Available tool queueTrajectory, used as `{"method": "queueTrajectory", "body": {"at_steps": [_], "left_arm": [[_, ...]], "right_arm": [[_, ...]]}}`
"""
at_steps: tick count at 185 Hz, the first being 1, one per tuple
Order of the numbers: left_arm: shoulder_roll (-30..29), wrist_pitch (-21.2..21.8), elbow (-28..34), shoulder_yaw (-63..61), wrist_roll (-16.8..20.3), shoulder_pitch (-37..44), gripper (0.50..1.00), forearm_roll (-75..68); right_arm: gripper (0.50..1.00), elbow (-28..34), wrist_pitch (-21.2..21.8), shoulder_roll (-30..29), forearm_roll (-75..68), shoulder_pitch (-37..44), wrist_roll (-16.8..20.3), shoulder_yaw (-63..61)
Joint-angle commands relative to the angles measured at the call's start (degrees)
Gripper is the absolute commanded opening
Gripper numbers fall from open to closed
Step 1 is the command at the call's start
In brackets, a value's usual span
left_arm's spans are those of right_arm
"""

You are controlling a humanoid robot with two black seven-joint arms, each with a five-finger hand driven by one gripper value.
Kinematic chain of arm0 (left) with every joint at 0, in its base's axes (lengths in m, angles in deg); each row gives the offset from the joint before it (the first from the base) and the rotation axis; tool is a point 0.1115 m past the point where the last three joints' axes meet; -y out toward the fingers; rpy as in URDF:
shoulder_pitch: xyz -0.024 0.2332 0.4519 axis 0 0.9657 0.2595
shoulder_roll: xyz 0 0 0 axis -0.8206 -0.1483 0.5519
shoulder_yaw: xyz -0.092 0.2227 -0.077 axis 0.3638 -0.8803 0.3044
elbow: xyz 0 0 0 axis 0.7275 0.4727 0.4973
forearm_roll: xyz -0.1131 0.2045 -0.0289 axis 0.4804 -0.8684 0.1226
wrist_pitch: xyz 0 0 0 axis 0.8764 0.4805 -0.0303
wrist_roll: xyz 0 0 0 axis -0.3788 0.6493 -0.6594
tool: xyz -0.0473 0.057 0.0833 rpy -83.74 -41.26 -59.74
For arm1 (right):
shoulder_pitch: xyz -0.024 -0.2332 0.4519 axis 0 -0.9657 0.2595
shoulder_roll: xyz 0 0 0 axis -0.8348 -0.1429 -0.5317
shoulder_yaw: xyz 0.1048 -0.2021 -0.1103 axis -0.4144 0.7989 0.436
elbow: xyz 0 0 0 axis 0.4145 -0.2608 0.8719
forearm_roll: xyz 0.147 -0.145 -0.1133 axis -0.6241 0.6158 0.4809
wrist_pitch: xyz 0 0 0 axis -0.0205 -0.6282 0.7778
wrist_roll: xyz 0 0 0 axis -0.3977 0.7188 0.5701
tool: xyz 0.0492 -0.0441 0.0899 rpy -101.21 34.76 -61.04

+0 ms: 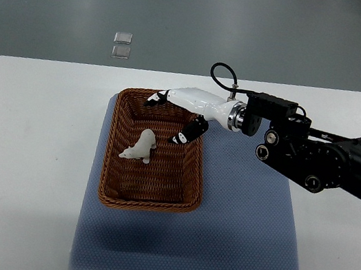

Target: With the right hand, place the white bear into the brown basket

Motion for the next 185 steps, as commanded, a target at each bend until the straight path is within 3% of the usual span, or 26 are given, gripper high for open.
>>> {"method": "queueTrajectory", "body": {"at_steps": [1, 76, 111, 142, 185], "left_arm": [[0.00, 0.00, 0.00, 0.00, 0.00, -0.01, 1.000, -0.04], [0.00, 0.00, 0.00, 0.00, 0.00, -0.01, 1.000, -0.04], [0.00, 0.00, 0.00, 0.00, 0.00, -0.01, 1.000, -0.04], [0.00, 0.00, 0.00, 0.00, 0.00, -0.01, 1.000, -0.04], [0.00, 0.00, 0.00, 0.00, 0.00, -0.01, 1.000, 0.05]], "right_arm": [[0.844, -0.02, -0.58, 1.41, -0.27, -0.49, 0.00, -3.85], [0.846, -1.87, -0.94, 4.31, -24.44, -8.31, 0.79, -20.64], [0.850, -6.00, -1.20, 3.96, -36.57, -11.39, 0.70, -26.27], [0.895, -10.39, -2.87, 3.52, -52.47, -12.36, 0.70, -27.67], [0.917, -14.96, -4.28, 3.26, -66.63, -12.88, 0.70, -27.67]]}}
